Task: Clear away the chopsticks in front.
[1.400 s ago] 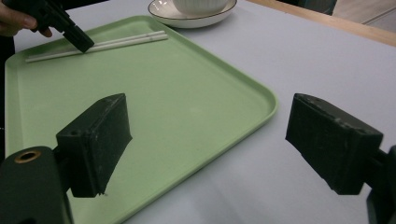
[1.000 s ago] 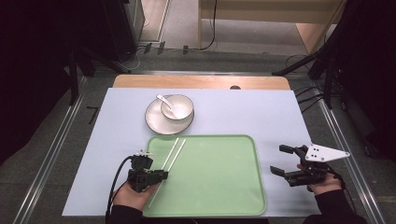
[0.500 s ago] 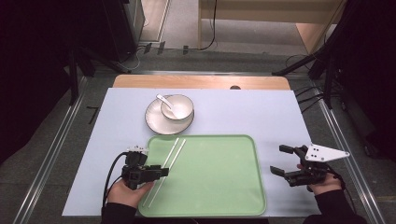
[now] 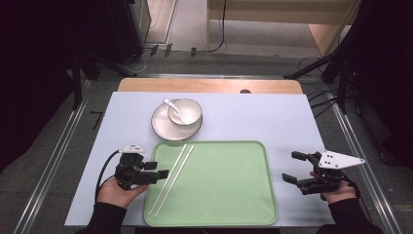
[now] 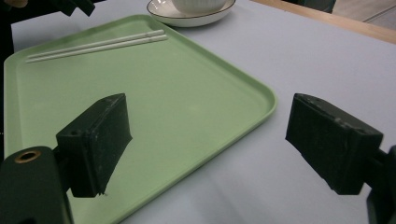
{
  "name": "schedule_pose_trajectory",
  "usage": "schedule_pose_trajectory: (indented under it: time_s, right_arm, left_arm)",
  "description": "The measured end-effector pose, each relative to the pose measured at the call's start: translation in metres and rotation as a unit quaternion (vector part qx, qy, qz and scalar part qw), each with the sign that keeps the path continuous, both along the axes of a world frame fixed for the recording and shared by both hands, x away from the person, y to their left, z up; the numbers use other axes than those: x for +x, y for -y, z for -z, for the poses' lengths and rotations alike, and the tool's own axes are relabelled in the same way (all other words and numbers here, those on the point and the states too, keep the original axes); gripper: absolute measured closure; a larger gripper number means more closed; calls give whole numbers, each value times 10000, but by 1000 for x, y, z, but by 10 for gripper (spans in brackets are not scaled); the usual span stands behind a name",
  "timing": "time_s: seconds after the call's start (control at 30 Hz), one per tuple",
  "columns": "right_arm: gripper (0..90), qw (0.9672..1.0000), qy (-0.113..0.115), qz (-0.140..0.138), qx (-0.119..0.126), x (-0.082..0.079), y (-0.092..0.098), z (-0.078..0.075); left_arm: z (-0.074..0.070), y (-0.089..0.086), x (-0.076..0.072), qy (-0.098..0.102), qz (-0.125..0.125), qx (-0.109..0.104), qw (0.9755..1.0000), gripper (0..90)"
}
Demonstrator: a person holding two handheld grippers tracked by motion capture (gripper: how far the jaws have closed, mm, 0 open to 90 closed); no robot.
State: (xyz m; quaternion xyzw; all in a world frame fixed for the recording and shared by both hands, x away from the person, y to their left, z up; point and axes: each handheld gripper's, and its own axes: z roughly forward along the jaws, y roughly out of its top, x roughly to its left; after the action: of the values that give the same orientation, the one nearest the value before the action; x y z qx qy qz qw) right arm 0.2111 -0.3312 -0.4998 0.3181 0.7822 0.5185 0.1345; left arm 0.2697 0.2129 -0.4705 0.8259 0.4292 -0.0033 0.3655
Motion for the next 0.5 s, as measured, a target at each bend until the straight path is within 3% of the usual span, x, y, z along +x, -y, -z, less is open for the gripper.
schedule_pose_trajectory:
  time_s: [0.2,0.37,0.5]
  right_arm:
    - [141,10000,-1,12,-7,0,0,0]
    - [141,10000,-11,35,-10,-1,1,0]
    - [141,10000,-9,40,-4,-1,1,0]
  left_arm:
    - [-2,-14,5,64,60,-83,9999,351]
    - [-3,-28,5,183,204,12,9996,344]
    - [-4,-34,3,215,167,-47,9996,333]
